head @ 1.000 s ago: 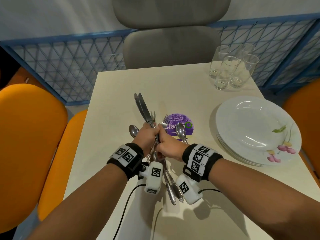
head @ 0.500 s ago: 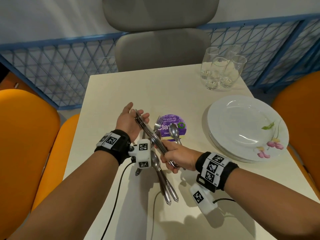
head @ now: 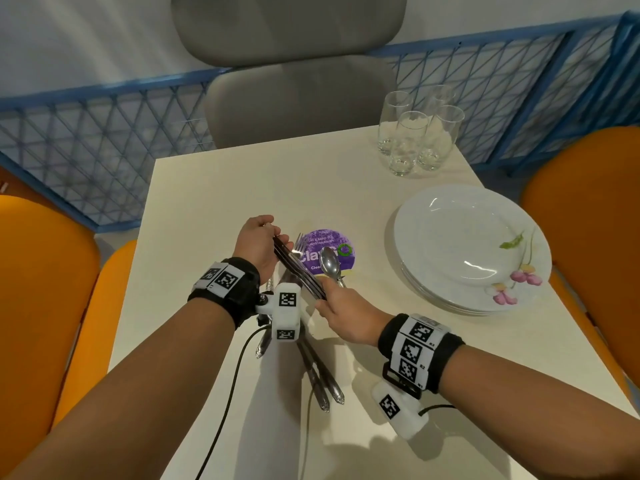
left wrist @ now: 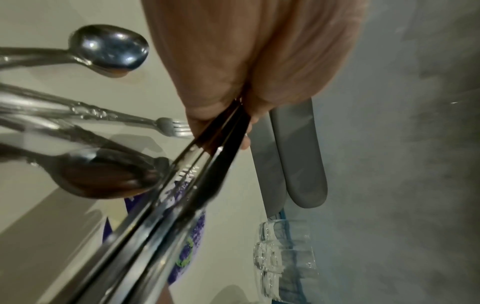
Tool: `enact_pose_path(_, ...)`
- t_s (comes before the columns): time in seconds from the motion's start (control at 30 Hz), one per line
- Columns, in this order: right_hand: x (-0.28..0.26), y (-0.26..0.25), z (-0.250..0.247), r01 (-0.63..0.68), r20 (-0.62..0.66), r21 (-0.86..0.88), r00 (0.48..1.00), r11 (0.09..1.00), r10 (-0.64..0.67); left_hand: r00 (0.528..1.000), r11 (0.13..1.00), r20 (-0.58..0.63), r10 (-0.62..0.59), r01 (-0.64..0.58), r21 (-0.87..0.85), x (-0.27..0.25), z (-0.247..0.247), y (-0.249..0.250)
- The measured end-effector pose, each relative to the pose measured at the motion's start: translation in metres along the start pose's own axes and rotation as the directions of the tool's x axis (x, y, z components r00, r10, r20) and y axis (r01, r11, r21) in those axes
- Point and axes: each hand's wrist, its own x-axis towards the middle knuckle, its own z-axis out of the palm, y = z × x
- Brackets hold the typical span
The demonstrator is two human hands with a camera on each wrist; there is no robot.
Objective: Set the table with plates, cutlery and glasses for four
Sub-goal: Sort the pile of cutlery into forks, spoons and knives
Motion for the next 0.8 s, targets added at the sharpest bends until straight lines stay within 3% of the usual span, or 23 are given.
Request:
enact_pose_path(0.3, -0.005, 0.010, -0.004, -0.046, -0.055, -0.121, 0.998, 0.992, 0.039, 0.998, 0.998, 0.035, -0.051, 0.052, -0.029, -0.001, 0.024, -0.003)
enact_pose_path(0.47, -0.013, 0.020, -0.013, -0.102, -0.098, -0.091, 0.991, 0.991, 0.093, 0.986, 0.994, 0.142, -0.087, 0.096, -0.058, -0.007, 0.042, 0.000)
enact_pose_path(0.53, -0.018, 0.027, -0.018, -0.133, -0.126, -0.084, 0.985, 0.988, 0.121, 0.975, 0.993, 0.198, -0.103, 0.088, 0.085, -0.008, 0.048, 0.001)
enact_pose_path(0.57, -0.020, 0.032, -0.019, -0.152, -0.142, -0.087, 0.980, 0.984, 0.139, 0.973, 0.966, 0.210, -0.093, 0.037, 0.256, -0.009, 0.050, 0.000)
enact_pose_path(0.63, -0.024, 0.042, -0.022, -0.204, -0.189, -0.103, 0.965, 0.974, 0.182, 0.973, 0.768, 0.227, -0.034, -0.120, 0.629, -0.013, 0.054, -0.006)
enact_pose_path(0.7, -0.027, 0.051, -0.024, -0.270, -0.247, -0.082, 0.938, 0.959, 0.243, 0.941, 0.459, 0.333, 0.052, -0.319, 0.829, -0.014, 0.057, -0.016)
enact_pose_path(0.73, -0.029, 0.054, -0.025, -0.298, -0.272, -0.070, 0.924, 0.952, 0.270, 0.901, 0.274, 0.433, 0.041, -0.426, 0.862, -0.014, 0.057, -0.023)
enact_pose_path(0.8, -0.030, 0.060, -0.026, -0.326, -0.297, -0.068, 0.909, 0.943, 0.293, 0.794, -0.059, 0.601, -0.094, -0.607, 0.793, -0.015, 0.055, -0.041)
